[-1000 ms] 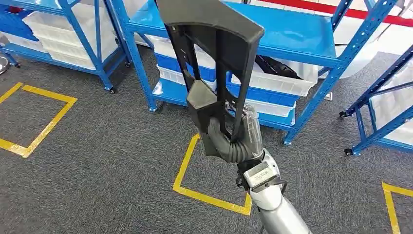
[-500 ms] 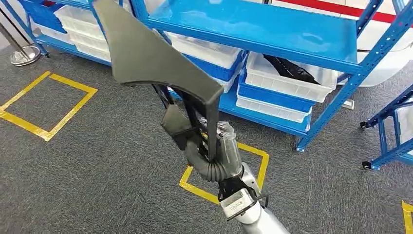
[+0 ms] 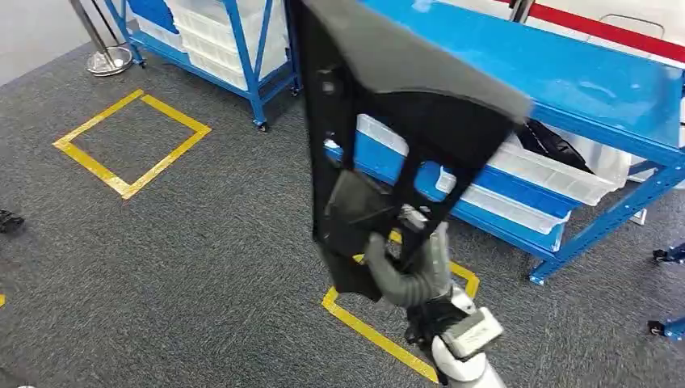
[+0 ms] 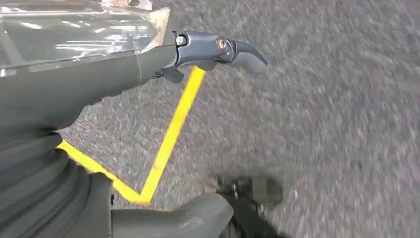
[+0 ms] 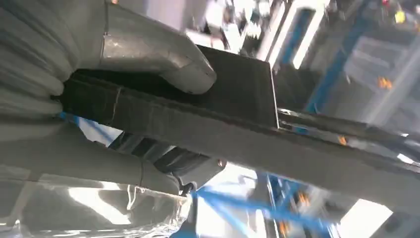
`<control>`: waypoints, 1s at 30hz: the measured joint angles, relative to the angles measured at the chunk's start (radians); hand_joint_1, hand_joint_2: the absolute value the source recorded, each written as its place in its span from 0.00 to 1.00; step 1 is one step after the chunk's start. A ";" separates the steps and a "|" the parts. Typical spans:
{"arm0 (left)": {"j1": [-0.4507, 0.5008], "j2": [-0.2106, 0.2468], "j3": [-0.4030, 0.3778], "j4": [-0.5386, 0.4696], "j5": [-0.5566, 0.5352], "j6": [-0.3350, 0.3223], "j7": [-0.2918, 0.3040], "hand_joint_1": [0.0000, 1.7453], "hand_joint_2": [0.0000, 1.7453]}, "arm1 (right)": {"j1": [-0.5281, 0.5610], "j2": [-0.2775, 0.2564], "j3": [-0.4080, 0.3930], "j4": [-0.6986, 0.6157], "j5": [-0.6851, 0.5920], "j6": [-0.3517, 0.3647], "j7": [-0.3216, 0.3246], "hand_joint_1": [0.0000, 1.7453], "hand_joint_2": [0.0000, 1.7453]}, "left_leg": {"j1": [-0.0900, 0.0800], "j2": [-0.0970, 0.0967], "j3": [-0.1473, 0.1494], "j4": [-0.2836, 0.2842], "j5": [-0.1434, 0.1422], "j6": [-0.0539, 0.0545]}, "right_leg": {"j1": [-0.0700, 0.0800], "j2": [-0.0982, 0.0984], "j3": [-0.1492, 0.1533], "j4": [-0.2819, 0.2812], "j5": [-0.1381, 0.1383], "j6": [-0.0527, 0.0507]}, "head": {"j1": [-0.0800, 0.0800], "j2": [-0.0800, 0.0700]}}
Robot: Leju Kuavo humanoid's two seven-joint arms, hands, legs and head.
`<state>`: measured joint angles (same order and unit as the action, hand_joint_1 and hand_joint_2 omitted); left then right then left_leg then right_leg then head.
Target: Take the parts from the cabinet and place them on the table.
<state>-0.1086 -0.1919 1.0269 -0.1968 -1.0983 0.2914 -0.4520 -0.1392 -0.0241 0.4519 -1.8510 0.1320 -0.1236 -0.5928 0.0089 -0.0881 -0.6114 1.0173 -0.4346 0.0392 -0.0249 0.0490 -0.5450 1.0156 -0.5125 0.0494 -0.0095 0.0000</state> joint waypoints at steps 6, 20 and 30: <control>-0.016 0.004 -0.040 -0.001 -0.042 -0.063 0.010 0.00 1.00 | 0.042 -0.006 -0.048 -0.059 0.086 -0.073 -0.006 1.00 1.00 | 0.000 0.028 -0.021 0.030 -0.019 -0.029 | 0.000 -0.037 0.005 -0.008 0.022 -0.038 | -0.003 0.000; -0.046 0.035 -0.055 -0.008 -0.022 -0.080 0.046 0.00 1.00 | -0.126 0.048 0.013 0.022 0.029 -0.053 0.052 1.00 1.00 | -0.019 0.117 0.009 -0.010 -0.009 0.002 | 0.034 -0.168 0.013 -0.011 0.010 -0.042 | -0.011 0.000; -0.059 0.036 -0.074 -0.009 -0.034 -0.074 0.060 0.00 1.00 | -0.137 0.036 0.012 0.061 0.011 -0.055 0.061 1.00 1.00 | 0.002 0.000 0.015 -0.007 -0.003 -0.003 | -0.012 -0.017 -0.030 0.039 0.022 0.015 | 0.000 0.000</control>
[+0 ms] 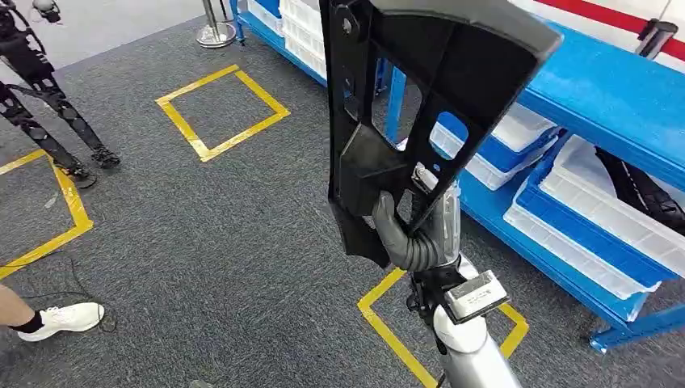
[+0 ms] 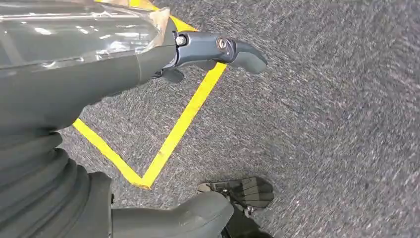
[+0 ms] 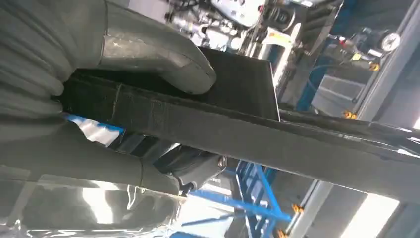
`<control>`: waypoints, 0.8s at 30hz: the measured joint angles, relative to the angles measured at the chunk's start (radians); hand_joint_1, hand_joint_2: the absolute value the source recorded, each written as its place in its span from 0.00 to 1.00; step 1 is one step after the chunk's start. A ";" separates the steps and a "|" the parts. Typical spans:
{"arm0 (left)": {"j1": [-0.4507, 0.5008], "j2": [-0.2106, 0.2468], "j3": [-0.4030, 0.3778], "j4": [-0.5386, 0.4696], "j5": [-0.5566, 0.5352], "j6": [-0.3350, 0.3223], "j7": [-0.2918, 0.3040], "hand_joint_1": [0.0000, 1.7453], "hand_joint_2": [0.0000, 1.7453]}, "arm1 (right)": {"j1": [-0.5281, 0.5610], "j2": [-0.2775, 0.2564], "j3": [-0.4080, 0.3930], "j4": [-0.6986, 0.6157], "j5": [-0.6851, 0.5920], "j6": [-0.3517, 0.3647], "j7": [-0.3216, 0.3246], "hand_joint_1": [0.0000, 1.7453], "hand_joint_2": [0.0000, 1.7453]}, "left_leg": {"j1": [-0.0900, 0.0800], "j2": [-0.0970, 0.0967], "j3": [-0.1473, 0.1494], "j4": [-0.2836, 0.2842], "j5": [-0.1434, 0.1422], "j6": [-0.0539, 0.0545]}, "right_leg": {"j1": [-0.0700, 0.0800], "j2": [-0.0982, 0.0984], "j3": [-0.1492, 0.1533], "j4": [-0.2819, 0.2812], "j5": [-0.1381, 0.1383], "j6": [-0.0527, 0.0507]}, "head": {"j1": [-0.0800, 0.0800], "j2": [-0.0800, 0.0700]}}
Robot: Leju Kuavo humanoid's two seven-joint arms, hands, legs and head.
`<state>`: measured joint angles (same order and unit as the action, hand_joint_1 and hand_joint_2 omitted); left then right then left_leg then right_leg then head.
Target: Take the parts from the cabinet and place them on the table.
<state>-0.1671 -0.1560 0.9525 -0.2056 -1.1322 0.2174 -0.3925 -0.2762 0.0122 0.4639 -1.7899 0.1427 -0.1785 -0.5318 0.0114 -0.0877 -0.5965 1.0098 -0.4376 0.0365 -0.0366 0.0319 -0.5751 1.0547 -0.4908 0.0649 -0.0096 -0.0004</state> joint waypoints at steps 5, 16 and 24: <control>0.009 0.000 0.000 0.000 0.000 0.014 -0.006 0.00 1.00 | -0.010 0.003 0.000 0.023 -0.012 0.014 -0.001 1.00 1.00 | 0.006 -0.041 -0.029 0.013 0.004 -0.031 | 0.006 0.003 0.009 -0.023 -0.002 -0.035 | 0.000 0.000; 0.013 0.002 -0.002 0.000 0.011 0.022 -0.024 0.00 1.00 | -0.028 0.013 -0.002 0.052 -0.025 0.021 -0.003 1.00 1.00 | -0.023 0.164 -0.033 0.039 -0.008 -0.001 | 0.035 -0.106 0.023 -0.025 -0.016 -0.072 | -0.009 0.000; 0.017 0.002 -0.003 0.000 0.012 0.026 -0.032 0.00 1.00 | -0.022 0.016 -0.001 0.069 -0.034 0.021 -0.007 1.00 1.00 | -0.019 0.090 -0.013 -0.011 0.014 0.025 | 0.038 -0.046 -0.051 0.142 -0.104 -0.068 | -0.002 0.000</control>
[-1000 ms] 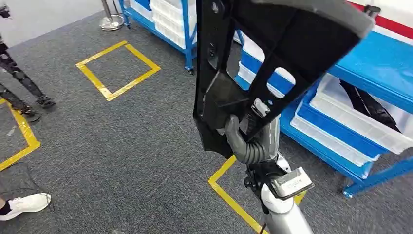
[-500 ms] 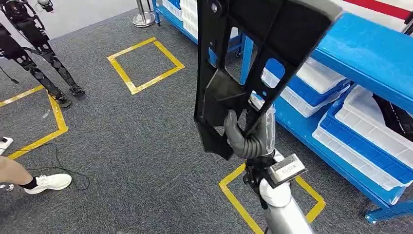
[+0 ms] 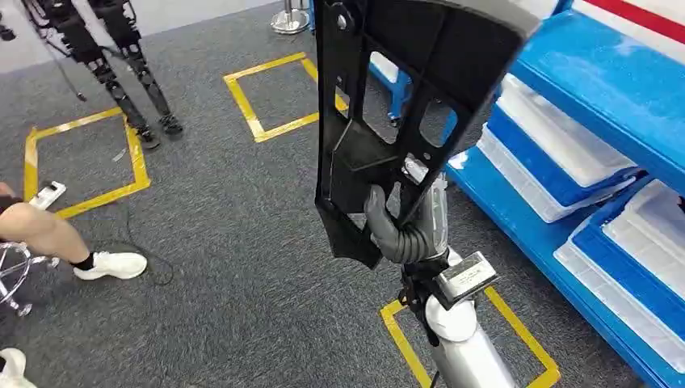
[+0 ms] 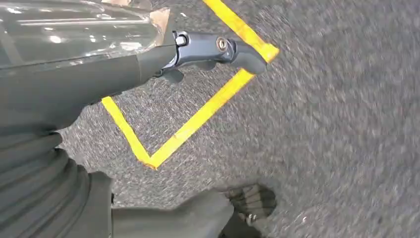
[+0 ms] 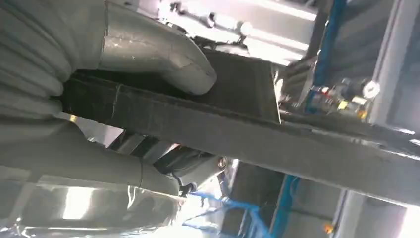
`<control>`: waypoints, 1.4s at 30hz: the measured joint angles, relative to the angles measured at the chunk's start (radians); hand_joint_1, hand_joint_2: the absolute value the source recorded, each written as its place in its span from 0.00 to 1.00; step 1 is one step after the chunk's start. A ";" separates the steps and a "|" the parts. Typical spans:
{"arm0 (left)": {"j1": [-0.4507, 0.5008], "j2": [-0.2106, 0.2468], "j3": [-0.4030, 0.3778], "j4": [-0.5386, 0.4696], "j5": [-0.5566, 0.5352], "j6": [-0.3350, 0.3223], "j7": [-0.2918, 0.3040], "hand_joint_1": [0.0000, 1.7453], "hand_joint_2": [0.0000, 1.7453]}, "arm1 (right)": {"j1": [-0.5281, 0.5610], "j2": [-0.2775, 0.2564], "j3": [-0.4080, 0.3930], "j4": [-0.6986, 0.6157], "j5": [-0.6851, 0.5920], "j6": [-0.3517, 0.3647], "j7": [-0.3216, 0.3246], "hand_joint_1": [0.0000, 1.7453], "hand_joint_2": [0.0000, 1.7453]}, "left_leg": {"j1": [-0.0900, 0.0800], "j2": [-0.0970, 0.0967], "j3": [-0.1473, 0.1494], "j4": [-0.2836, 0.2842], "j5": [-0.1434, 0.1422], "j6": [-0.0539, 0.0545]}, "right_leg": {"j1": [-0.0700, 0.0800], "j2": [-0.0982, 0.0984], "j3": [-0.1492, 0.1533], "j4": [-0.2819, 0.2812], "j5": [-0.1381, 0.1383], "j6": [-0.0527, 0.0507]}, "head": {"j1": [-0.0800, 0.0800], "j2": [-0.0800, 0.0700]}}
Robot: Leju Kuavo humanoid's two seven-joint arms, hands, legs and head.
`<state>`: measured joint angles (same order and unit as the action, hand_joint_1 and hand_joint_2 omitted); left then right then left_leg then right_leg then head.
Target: Take the parts from the cabinet and place them on the table.
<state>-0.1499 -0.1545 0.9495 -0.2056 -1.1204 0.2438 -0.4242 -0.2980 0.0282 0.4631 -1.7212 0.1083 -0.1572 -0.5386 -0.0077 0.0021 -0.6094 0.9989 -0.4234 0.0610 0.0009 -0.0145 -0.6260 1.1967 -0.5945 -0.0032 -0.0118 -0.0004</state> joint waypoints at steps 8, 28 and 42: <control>0.004 -0.003 0.000 0.000 0.011 0.009 -0.001 0.00 1.00 | 0.026 -0.013 0.001 0.017 0.000 -0.005 -0.013 1.00 1.00 | 0.010 -0.102 -0.020 0.046 -0.020 -0.033 | -0.038 0.070 0.049 -0.149 0.088 0.055 | 0.006 0.000; 0.013 0.013 0.039 -0.001 0.077 0.008 -0.049 0.00 1.00 | 0.101 0.000 0.002 0.016 0.023 -0.093 -0.074 1.00 1.00 | -0.016 0.031 -0.017 0.028 -0.020 -0.008 | 0.005 -0.100 0.073 -0.164 0.076 0.006 | -0.012 0.000; 0.036 0.011 0.050 0.000 0.089 -0.051 -0.026 0.00 1.00 | 0.174 0.005 0.040 0.012 0.033 -0.087 -0.072 1.00 1.00 | 0.024 -0.117 -0.023 0.049 -0.025 -0.053 | -0.038 0.053 0.041 -0.126 0.080 0.038 | -0.001 0.000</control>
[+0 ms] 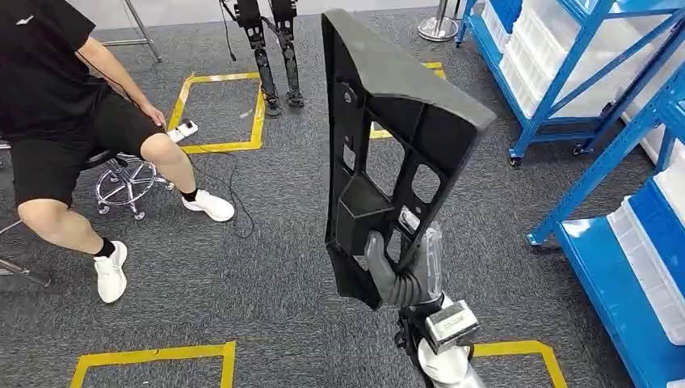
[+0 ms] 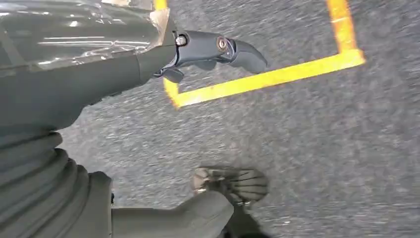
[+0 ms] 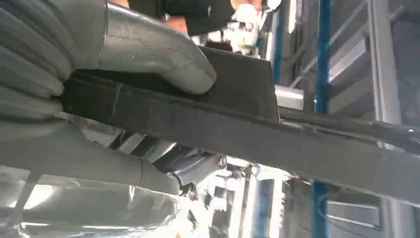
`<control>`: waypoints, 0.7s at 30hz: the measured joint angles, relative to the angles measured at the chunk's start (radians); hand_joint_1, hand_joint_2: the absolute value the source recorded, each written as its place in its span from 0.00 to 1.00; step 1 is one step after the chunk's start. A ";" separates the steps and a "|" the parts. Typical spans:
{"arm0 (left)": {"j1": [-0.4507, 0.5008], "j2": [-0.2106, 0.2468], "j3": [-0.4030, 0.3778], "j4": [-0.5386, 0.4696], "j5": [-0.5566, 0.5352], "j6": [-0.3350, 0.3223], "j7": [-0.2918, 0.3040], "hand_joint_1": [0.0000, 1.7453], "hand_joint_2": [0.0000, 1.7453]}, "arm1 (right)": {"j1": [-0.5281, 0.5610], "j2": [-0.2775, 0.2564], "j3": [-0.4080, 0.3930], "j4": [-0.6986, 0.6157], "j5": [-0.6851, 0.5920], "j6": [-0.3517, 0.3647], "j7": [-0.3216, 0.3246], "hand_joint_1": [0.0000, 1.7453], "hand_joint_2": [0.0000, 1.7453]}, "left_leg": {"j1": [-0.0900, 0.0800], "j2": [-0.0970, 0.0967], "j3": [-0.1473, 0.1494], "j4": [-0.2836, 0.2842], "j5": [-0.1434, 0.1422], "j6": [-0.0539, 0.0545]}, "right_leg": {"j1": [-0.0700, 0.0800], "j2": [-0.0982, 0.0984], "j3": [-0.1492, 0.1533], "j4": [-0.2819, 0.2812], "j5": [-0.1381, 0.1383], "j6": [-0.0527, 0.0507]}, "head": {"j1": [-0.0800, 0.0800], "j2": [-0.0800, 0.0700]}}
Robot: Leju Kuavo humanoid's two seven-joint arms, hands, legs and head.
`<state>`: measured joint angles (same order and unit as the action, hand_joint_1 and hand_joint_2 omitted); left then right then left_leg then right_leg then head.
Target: Take the parts from the cabinet and place them on the table.
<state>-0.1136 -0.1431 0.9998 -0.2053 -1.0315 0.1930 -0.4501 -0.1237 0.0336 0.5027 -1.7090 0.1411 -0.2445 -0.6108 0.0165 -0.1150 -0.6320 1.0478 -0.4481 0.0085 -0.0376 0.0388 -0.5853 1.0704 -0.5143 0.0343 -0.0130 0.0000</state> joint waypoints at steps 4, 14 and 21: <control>0.013 -0.008 0.002 0.001 0.002 0.009 0.005 0.00 1.00 | -0.003 0.008 0.010 -0.018 0.000 0.019 0.020 1.00 1.00 | 0.001 0.092 -0.047 0.101 -0.060 -0.010 | 0.002 -0.037 0.010 -0.008 0.000 -0.021 | -0.011 0.000; 0.012 -0.017 0.004 0.002 -0.009 0.005 0.011 0.00 1.00 | -0.017 0.007 0.011 -0.041 -0.004 0.030 0.033 1.00 1.00 | -0.032 0.191 -0.005 0.007 -0.007 0.028 | 0.028 -0.135 0.027 -0.021 -0.016 -0.035 | -0.010 0.000; 0.004 -0.020 -0.023 0.002 -0.085 0.001 0.066 0.00 1.00 | -0.059 -0.007 -0.005 -0.055 0.013 0.038 0.047 1.00 1.00 | -0.025 0.108 0.034 -0.046 0.014 0.050 | 0.026 -0.050 -0.070 0.184 -0.100 -0.036 | -0.002 0.000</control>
<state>-0.1099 -0.1629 0.9766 -0.2033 -1.1165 0.1941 -0.3838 -0.1828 0.0268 0.4975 -1.7643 0.1545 -0.2068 -0.5642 -0.0090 -0.0072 -0.5979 1.0016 -0.4336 0.0582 -0.0120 -0.0112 -0.6550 1.2547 -0.6139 -0.0013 -0.0153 0.0000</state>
